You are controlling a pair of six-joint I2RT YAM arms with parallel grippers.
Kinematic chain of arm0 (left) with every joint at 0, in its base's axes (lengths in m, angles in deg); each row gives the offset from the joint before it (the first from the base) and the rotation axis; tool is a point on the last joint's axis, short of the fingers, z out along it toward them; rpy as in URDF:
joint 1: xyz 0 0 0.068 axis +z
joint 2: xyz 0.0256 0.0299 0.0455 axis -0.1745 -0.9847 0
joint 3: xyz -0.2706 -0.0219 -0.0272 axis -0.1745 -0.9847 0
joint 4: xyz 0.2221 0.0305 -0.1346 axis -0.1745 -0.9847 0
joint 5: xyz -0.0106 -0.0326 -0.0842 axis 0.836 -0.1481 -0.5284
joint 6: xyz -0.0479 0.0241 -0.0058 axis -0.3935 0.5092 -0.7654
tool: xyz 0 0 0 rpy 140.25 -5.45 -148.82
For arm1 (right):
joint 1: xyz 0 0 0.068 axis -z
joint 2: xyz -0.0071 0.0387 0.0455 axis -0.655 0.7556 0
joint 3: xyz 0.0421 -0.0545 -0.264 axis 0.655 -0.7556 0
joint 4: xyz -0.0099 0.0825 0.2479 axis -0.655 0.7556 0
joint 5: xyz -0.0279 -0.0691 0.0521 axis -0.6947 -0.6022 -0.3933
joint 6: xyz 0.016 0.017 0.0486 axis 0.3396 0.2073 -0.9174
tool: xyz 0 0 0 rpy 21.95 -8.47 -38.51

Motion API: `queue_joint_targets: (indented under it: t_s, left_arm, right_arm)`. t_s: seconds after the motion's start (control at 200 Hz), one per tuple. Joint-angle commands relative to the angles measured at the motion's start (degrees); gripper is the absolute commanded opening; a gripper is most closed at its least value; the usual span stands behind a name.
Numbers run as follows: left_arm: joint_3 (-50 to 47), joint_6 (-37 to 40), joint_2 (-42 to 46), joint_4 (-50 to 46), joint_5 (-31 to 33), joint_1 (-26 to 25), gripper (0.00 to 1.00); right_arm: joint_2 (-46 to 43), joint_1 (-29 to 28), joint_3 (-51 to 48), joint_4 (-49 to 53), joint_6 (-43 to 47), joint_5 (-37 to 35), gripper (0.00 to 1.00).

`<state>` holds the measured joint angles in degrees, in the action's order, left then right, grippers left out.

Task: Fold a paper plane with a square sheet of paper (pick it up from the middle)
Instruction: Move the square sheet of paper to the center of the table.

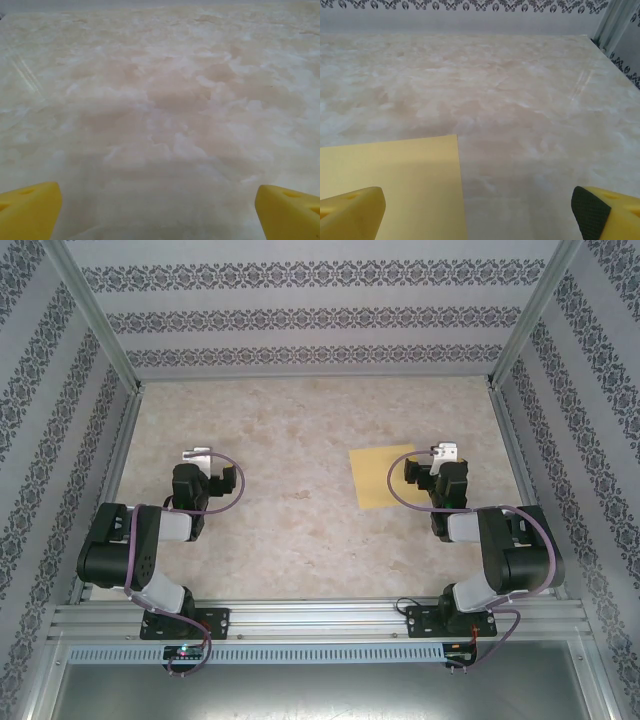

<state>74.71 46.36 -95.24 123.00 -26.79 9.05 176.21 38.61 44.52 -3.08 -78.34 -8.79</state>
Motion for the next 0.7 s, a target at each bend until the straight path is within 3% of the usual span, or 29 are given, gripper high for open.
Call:
queue_joint_targets:
  t_s: [0.0,0.694]
  left_arm:
    - [0.96,0.69,-0.13,0.21,-0.87,0.86,1.0]
    - [0.47,1.12,0.89,0.52,-3.7,1.41,1.0]
  right_arm:
    - [-0.82,0.79,1.26,0.13,-0.08,1.88,0.98]
    - [-1.49,0.56,0.37,-0.85,1.01,3.93,0.98]
